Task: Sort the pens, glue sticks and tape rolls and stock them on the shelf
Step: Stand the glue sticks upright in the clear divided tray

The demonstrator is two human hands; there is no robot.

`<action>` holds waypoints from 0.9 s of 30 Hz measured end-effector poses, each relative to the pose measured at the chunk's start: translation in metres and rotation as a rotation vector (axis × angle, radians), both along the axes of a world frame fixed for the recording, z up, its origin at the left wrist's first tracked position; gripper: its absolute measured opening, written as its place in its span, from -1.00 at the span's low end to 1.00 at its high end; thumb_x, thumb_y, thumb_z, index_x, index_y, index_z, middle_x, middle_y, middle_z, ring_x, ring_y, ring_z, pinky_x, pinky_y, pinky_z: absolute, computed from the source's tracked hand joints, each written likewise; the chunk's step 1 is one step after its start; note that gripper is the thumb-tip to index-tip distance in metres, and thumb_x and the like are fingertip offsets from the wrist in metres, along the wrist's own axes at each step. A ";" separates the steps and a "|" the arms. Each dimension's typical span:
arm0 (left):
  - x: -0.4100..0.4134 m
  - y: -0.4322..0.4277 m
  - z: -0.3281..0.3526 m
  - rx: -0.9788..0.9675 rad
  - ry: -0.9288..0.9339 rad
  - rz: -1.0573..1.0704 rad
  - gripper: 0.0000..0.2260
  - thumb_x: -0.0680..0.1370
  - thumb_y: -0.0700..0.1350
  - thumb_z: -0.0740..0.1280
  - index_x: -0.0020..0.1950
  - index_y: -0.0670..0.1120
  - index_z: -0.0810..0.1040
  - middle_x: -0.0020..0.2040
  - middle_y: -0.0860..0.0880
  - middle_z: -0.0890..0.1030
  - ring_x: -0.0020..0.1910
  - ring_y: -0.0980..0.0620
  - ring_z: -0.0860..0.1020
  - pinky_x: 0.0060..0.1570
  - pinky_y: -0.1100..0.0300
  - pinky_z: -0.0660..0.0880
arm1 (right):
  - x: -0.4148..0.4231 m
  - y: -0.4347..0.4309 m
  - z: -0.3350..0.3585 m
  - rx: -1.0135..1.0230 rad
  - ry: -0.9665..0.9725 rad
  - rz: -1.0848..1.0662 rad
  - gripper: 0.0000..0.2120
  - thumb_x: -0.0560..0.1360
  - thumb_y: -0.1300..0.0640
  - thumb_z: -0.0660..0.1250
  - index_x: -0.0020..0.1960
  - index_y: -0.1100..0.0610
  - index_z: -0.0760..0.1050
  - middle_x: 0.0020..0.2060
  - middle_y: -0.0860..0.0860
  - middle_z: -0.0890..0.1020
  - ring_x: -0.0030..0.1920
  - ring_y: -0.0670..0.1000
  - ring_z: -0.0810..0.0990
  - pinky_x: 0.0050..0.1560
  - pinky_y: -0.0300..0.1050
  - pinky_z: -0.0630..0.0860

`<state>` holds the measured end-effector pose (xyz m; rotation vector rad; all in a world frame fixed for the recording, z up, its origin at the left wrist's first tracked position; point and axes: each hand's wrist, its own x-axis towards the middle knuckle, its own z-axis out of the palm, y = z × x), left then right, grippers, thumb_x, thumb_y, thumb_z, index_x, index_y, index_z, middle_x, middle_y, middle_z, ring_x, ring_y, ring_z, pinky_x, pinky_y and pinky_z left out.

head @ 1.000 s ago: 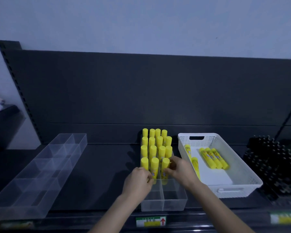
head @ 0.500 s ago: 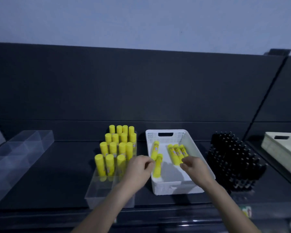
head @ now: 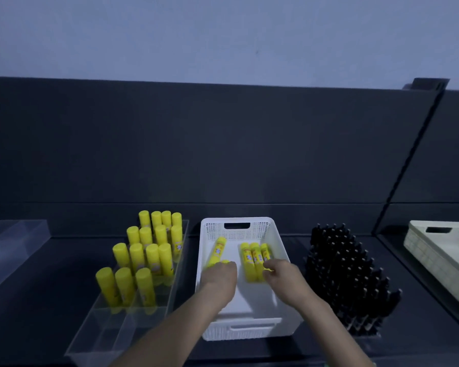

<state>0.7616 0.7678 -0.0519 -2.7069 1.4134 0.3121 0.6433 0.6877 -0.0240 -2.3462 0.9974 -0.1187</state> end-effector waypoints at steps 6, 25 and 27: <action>0.024 -0.033 0.003 -0.161 -0.087 0.084 -0.58 0.51 -0.33 0.17 0.37 -0.24 0.24 0.31 -0.17 0.37 0.28 -0.13 0.41 0.21 0.10 0.37 | 0.035 -0.017 -0.004 -0.106 0.123 0.056 -0.74 0.55 0.23 0.08 -0.31 0.17 0.35 -0.20 0.17 0.51 -0.14 0.05 0.32 -0.24 -0.16 0.15; 0.036 -0.027 0.007 -0.586 0.690 0.463 -0.89 0.52 -0.25 0.23 -0.01 -0.09 0.50 -0.03 -0.15 0.57 -0.06 -0.11 0.53 -0.14 0.15 0.43 | 0.047 -0.018 -0.018 0.304 -0.140 -0.099 -0.91 0.44 0.26 0.26 -0.23 0.14 0.42 -0.34 0.02 0.50 -0.23 0.05 0.47 -0.38 -0.23 0.33; 0.031 -0.011 0.016 -0.797 0.875 0.480 -0.90 0.49 -0.31 0.31 -0.16 -0.13 0.49 -0.16 -0.15 0.52 -0.19 -0.07 0.48 -0.17 0.17 0.41 | 0.030 -0.010 -0.007 0.556 -0.364 -0.113 -0.89 0.44 0.35 0.28 -0.11 0.17 0.45 -0.32 0.04 0.47 -0.34 -0.01 0.43 -0.44 -0.30 0.33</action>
